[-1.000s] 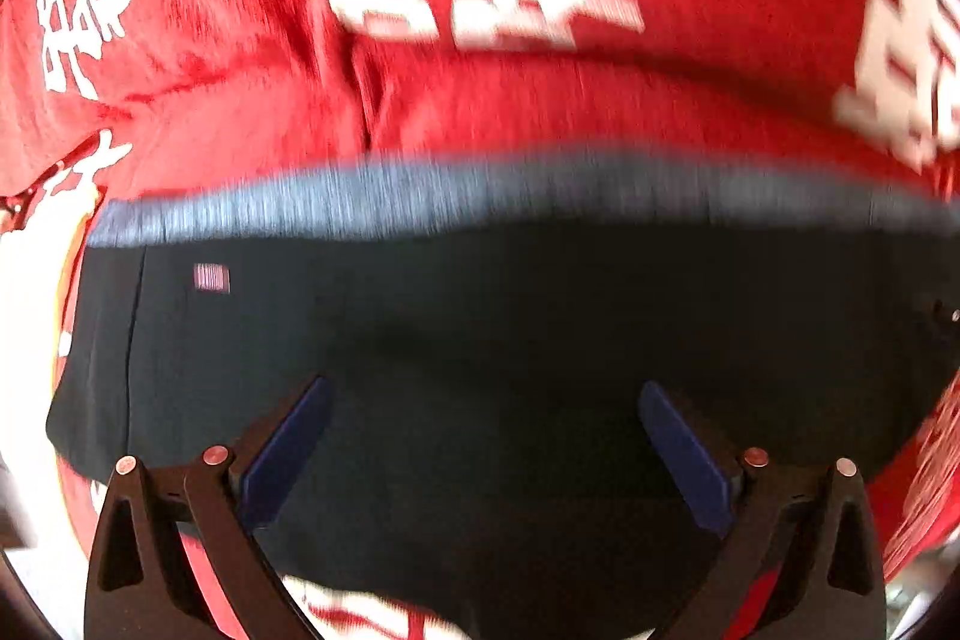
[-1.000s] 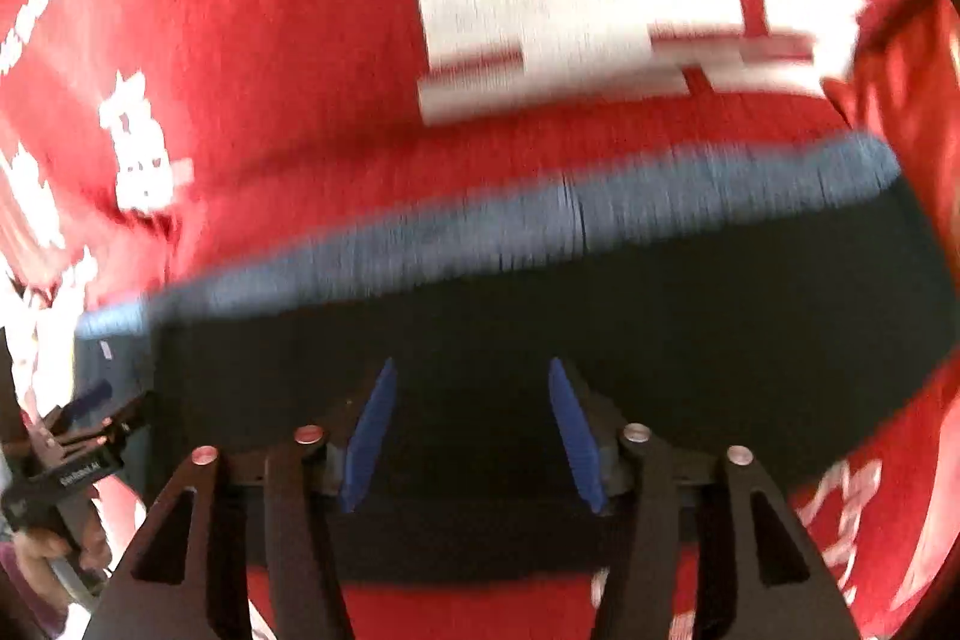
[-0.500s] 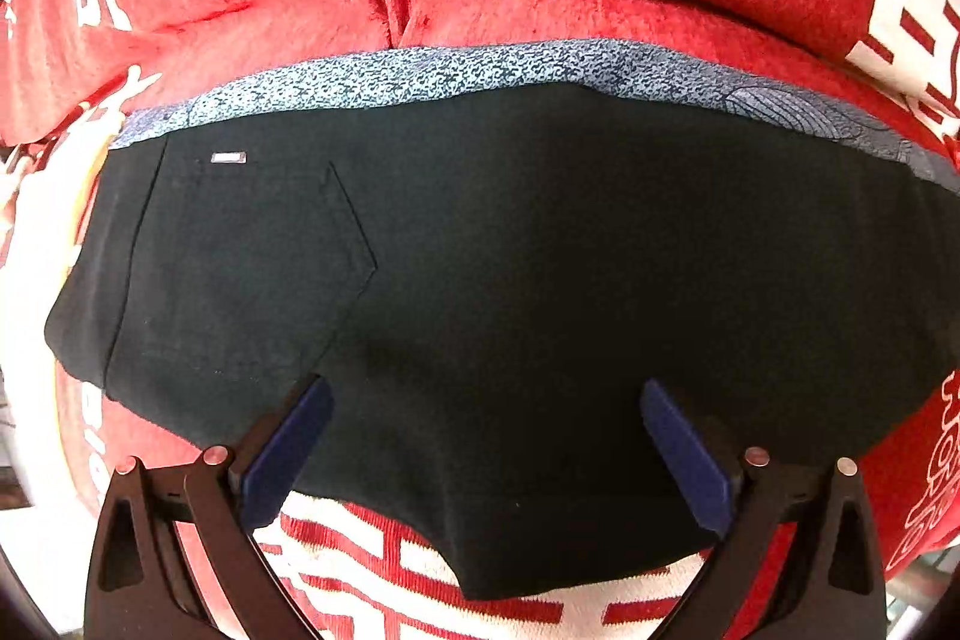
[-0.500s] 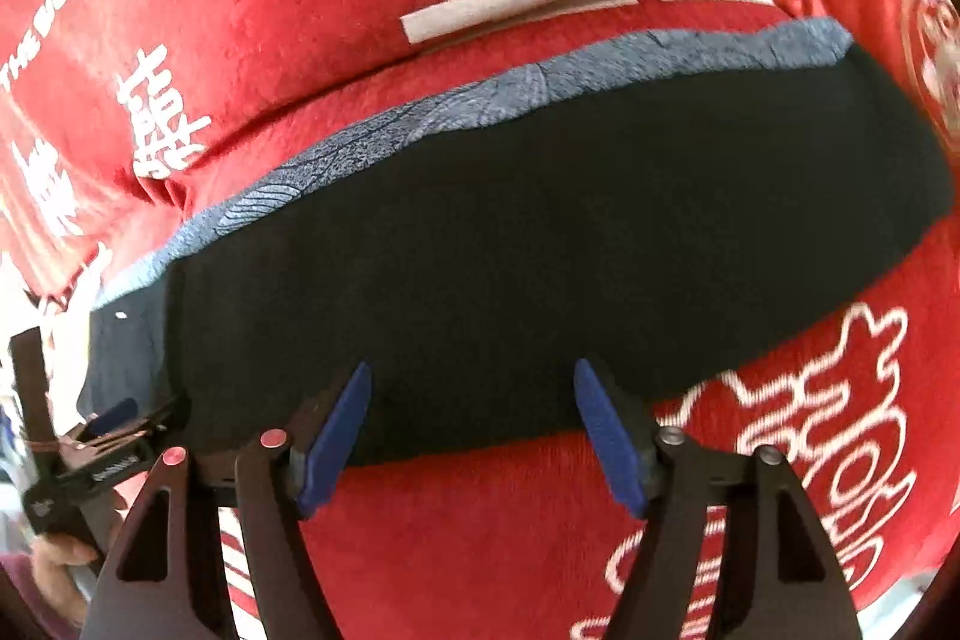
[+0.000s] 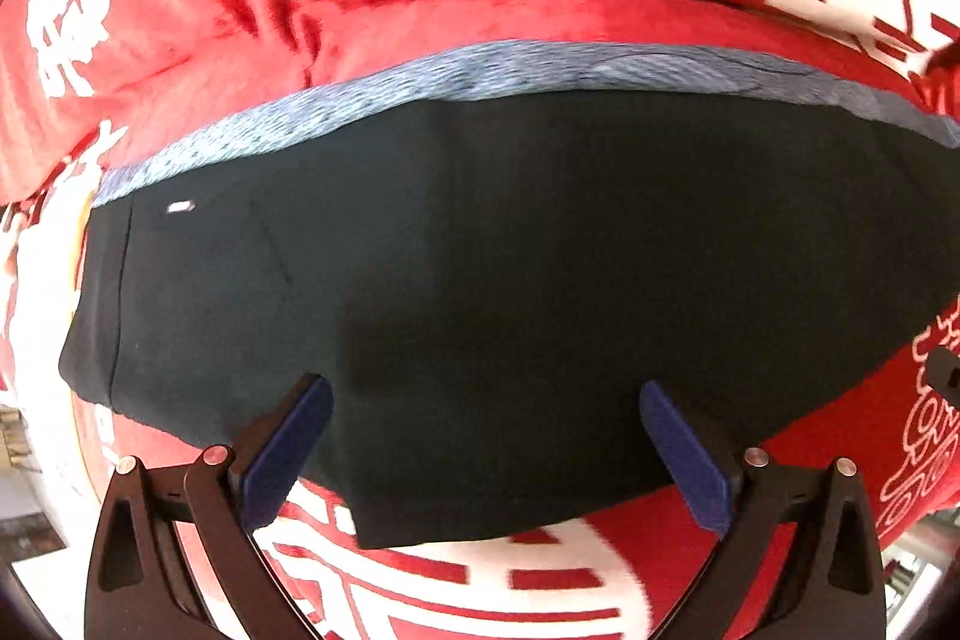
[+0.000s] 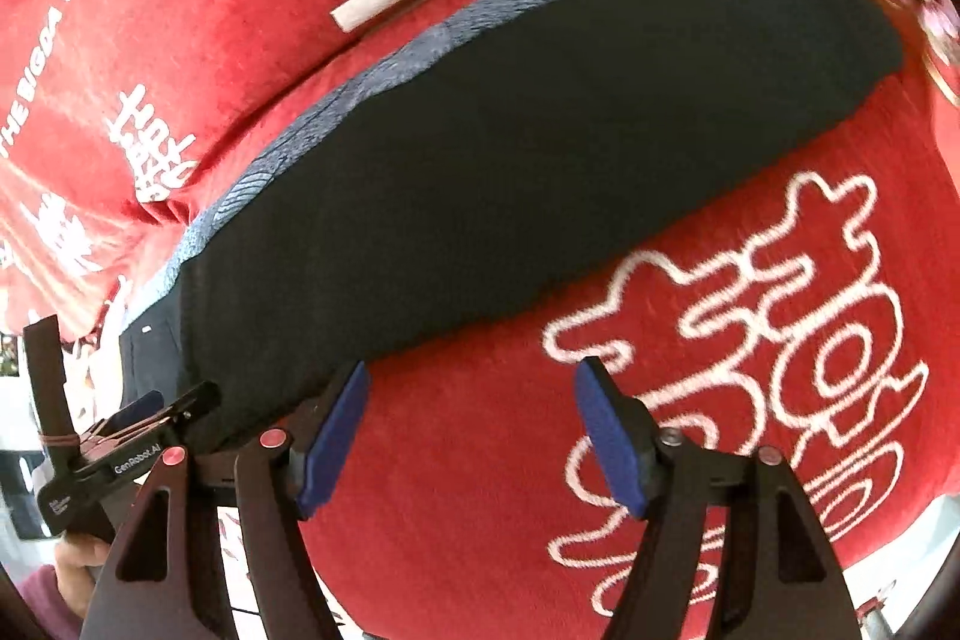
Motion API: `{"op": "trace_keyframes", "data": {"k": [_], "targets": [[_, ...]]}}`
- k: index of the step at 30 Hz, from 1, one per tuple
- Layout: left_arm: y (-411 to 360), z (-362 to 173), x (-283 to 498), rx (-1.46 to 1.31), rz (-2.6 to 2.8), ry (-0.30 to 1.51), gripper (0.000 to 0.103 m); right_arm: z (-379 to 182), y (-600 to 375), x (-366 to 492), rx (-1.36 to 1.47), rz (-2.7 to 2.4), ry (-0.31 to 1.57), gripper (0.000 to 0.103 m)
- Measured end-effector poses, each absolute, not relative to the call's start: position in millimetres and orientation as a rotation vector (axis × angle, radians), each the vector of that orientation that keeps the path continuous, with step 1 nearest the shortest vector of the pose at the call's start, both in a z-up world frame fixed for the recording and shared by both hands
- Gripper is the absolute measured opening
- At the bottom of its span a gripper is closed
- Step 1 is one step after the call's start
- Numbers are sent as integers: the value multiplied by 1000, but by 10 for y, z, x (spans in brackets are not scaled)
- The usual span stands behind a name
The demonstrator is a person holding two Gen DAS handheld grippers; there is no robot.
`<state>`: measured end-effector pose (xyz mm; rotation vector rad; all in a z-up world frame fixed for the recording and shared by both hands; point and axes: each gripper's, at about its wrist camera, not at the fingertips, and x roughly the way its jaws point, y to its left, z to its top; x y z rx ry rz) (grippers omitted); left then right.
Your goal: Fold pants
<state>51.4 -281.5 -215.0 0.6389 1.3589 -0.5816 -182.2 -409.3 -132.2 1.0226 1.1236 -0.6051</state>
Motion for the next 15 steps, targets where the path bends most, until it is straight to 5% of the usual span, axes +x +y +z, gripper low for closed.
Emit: {"op": "trace_keyframes", "data": {"k": [15], "targets": [[-3475, -2036, 72, 684, -720, 1317, 103, -1361, -4262, -2222, 1138, -632, 1073, 76]]}}
